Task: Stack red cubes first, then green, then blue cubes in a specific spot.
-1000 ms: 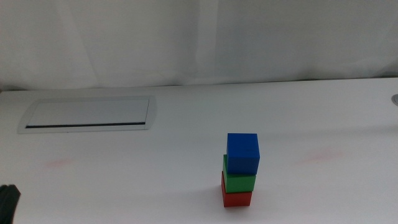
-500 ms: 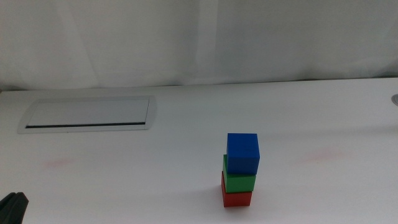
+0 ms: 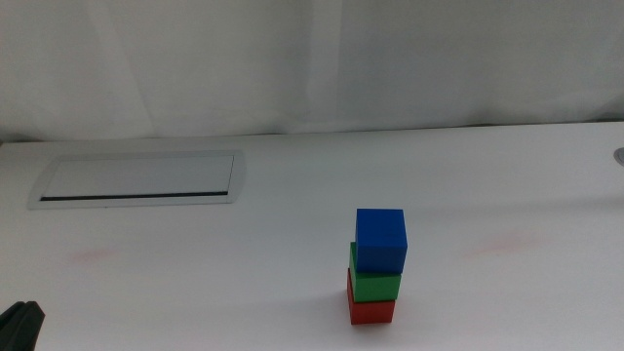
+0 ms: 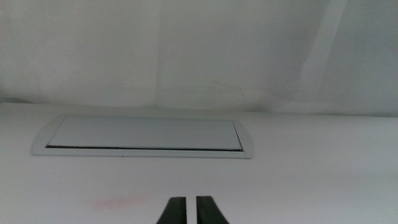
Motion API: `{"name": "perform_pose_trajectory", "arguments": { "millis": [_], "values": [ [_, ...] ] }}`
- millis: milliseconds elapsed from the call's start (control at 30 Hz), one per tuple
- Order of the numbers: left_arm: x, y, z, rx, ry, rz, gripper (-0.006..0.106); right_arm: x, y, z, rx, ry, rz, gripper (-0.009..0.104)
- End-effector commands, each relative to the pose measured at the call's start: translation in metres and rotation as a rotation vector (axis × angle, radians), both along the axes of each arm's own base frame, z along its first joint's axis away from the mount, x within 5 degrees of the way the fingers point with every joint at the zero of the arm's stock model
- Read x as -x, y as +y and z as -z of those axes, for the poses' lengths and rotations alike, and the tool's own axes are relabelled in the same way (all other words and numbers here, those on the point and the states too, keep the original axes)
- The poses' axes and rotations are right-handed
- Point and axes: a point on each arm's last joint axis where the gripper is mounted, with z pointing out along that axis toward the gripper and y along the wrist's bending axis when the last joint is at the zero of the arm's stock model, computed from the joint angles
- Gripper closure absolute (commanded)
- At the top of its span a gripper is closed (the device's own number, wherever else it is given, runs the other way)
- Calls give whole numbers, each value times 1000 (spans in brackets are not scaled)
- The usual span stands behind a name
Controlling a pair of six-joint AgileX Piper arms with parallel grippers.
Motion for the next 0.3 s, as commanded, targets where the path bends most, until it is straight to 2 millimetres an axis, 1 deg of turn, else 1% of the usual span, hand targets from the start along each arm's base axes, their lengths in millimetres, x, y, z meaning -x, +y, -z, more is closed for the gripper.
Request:
{"name": "perform_pose_trajectory", "arguments": {
  "millis": [0,267],
  "values": [
    [1,0,4,16,3,-2,103,0,0,13,10,39,3,98],
    [1,0,4,16,3,-2,103,0,0,13,-11,42,6,98]
  ]
}}
